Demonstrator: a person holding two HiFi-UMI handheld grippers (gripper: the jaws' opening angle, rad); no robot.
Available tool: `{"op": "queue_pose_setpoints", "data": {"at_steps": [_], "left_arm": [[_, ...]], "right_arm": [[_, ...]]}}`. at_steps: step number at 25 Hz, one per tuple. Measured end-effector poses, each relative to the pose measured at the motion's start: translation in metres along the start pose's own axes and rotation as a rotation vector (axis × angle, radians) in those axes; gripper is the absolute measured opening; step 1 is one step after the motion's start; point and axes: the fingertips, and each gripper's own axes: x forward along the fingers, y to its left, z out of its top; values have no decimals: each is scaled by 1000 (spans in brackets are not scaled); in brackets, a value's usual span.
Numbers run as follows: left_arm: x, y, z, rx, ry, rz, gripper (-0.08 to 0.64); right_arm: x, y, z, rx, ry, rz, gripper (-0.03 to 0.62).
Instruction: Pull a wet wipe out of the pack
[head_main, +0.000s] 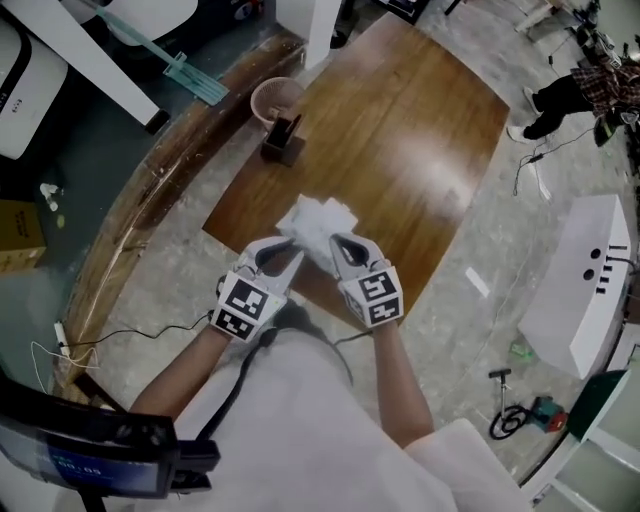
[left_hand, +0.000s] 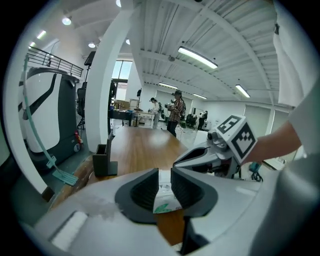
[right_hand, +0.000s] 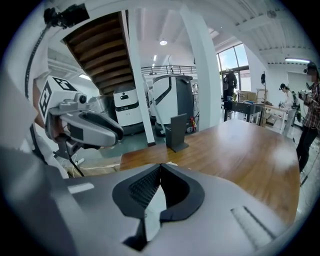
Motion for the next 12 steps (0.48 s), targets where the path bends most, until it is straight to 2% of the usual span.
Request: {"op": "queue_pose_setpoints", "data": {"at_steps": [3, 7, 12], "left_arm": [[28, 3, -8, 30, 28, 25, 117], [59, 9, -26, 62, 74, 85, 124], [83, 8, -37, 114, 115, 85, 124]], "right_arm": [[4, -2, 0, -4, 8, 7, 9], [6, -4, -12, -16, 38, 15, 9], [4, -9, -22, 1, 57, 13, 9]]}}
